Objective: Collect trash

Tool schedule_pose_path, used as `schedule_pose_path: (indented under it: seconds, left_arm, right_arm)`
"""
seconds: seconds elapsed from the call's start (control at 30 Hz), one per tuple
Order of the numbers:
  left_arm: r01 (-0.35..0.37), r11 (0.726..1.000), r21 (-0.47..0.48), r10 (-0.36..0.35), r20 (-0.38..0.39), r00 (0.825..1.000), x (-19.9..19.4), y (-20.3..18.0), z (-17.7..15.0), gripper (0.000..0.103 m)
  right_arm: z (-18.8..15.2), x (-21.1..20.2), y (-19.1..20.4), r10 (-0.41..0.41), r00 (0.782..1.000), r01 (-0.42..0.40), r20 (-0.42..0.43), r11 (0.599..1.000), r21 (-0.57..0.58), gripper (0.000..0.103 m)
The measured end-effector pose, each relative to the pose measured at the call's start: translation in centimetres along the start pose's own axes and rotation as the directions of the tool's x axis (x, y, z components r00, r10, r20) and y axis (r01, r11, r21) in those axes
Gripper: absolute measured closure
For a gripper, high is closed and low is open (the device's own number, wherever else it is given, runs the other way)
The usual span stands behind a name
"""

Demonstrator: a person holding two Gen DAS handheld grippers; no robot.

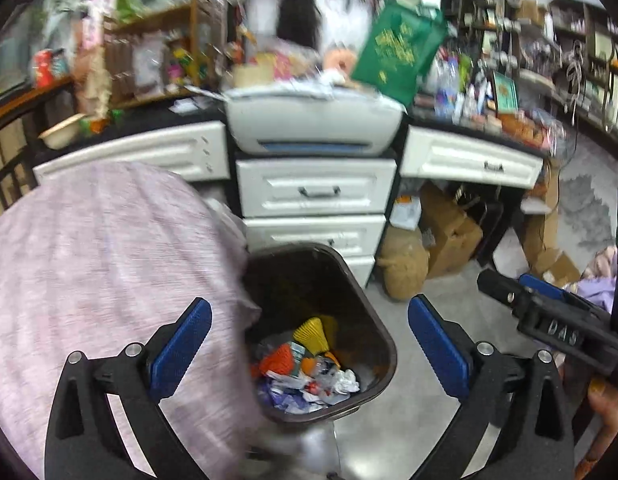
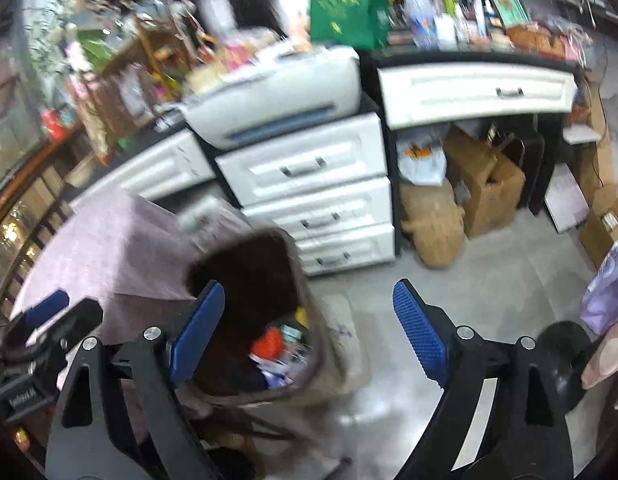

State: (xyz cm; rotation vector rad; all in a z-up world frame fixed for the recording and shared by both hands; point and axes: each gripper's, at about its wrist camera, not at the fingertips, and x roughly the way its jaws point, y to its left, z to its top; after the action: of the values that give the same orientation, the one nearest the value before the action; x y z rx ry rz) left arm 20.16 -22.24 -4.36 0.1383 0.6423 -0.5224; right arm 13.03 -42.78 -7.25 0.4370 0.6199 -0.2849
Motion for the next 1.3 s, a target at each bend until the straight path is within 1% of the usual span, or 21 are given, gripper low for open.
schedule_pose_path:
  seconds: [0.03, 0.07, 0.1, 0.13, 0.23, 0.33, 0.4, 0.43, 0.47, 0.5, 0.57, 0.6, 0.7, 0.83, 0.97, 1.07, 1.17, 1.27, 1.3]
  left_arm:
    - [-0.015, 1.0, -0.012, 0.015, 0.023, 1.0, -1.6, 0.9, -0.4, 0.006]
    - [-0.029, 0.999, -0.024, 0.03, 0.04, 0.999, -2.9, 1.7, -0.9, 0.006]
    - [-0.043, 0.998, -0.037, 0.045, 0.054, 0.998, -4.0, 2.4, -1.3, 0.006]
    - [-0.061, 0.997, -0.056, 0.065, 0.068, 0.996, -5.3, 3.4, -1.9, 0.006]
    - [-0.113, 0.989, -0.096, 0.122, 0.09, 0.988, -8.3, 5.5, -3.3, 0.006]
    - [-0.2, 0.972, -0.125, 0.213, 0.105, 0.971, -11.2, 7.3, -5.1, 0.006]
    - [-0.248, 0.958, -0.145, 0.267, 0.128, 0.955, -13.3, 8.1, -6.3, 0.006]
    - [-0.272, 0.95, -0.154, 0.294, 0.144, 0.945, -14.4, 8.4, -7.0, 0.006]
    - [-0.285, 0.945, -0.159, 0.309, 0.153, 0.939, -15.2, 8.6, -7.3, 0.006]
    - [-0.297, 0.94, -0.166, 0.324, 0.162, 0.932, -16.0, 8.6, -7.8, 0.006]
    - [-0.305, 0.935, -0.18, 0.335, 0.17, 0.927, -17.1, 8.7, -8.5, 0.006]
    - [-0.305, 0.934, -0.187, 0.337, 0.172, 0.926, -17.6, 8.7, -8.9, 0.006]
    - [-0.308, 0.93, -0.2, 0.345, 0.186, 0.92, -18.9, 8.3, -9.7, 0.006]
    - [-0.311, 0.925, -0.219, 0.356, 0.21, 0.911, -20.5, 7.8, -10.9, 0.006]
    - [-0.34, 0.914, -0.222, 0.388, 0.237, 0.89, -22.0, 7.1, -12.0, 0.006]
    - [-0.342, 0.91, -0.234, 0.398, 0.264, 0.879, -22.7, 6.9, -12.7, 0.006]
    - [-0.339, 0.911, -0.235, 0.395, 0.26, 0.881, -22.7, 6.8, -12.7, 0.005]
    - [-0.353, 0.906, -0.233, 0.408, 0.265, 0.873, -22.7, 6.7, -12.9, 0.006]
    - [-0.35, 0.907, -0.233, 0.406, 0.266, 0.874, -22.7, 6.7, -12.9, 0.005]
  right_arm:
    - [0.0, -0.8, 1.0, 0.007, 1.0, -0.007, 0.017, 1.0, -0.008, 0.015]
    - [0.0, -1.4, 1.8, 0.016, 0.999, -0.015, 0.032, 1.0, -0.013, 0.01]
    - [-0.3, -2.5, 2.9, 0.035, 0.997, -0.034, 0.063, 0.999, -0.019, 0.007]
    - [-0.6, -3.3, 4.0, 0.046, 0.995, -0.043, 0.088, 0.999, -0.026, 0.006]
    - [-1.5, -5.0, 7.0, 0.063, 0.991, -0.055, 0.116, 0.996, -0.072, 0.006]
    - [-3.0, -6.8, 9.4, 0.118, 0.984, -0.104, 0.133, 0.989, -0.106, 0.006]
    - [-4.4, -7.9, 10.9, 0.138, 0.98, -0.119, 0.141, 0.984, -0.134, 0.006]
    - [-5.1, -8.3, 11.5, 0.139, 0.979, -0.117, 0.146, 0.982, -0.148, 0.006]
    - [-5.7, -8.8, 11.9, 0.134, 0.979, -0.11, 0.154, 0.981, -0.159, 0.006]
    - [-6.5, -9.4, 12.5, 0.119, 0.978, -0.087, 0.174, 0.98, -0.18, 0.006]
    - [-7.6, -10.2, 13.2, 0.1, 0.973, -0.054, 0.208, 0.975, -0.217, 0.006]
    - [-8.3, -10.9, 13.5, 0.097, 0.967, -0.037, 0.237, 0.969, -0.245, 0.006]
    - [-10.1, -12.8, 13.7, 0.104, 0.943, -0.013, 0.316, 0.961, -0.277, 0.006]
    - [-11.3, -14.6, 13.6, 0.138, 0.936, -0.035, 0.322, 0.951, -0.307, 0.006]
    - [-12.4, -16.1, 13.1, 0.149, 0.924, -0.04, 0.351, 0.953, -0.3, 0.006]
    - [-12.9, -16.8, 12.9, 0.162, 0.912, -0.039, 0.378, 0.949, -0.312, 0.006]
    - [-12.8, -16.6, 12.6, 0.177, 0.913, -0.06, 0.367, 0.949, -0.308, 0.006]
    - [-12.7, -16.3, 12.2, 0.182, 0.921, -0.081, 0.344, 0.954, -0.289, 0.006]
    - [-12.7, -16.2, 12.1, 0.184, 0.922, -0.086, 0.34, 0.955, -0.285, 0.006]
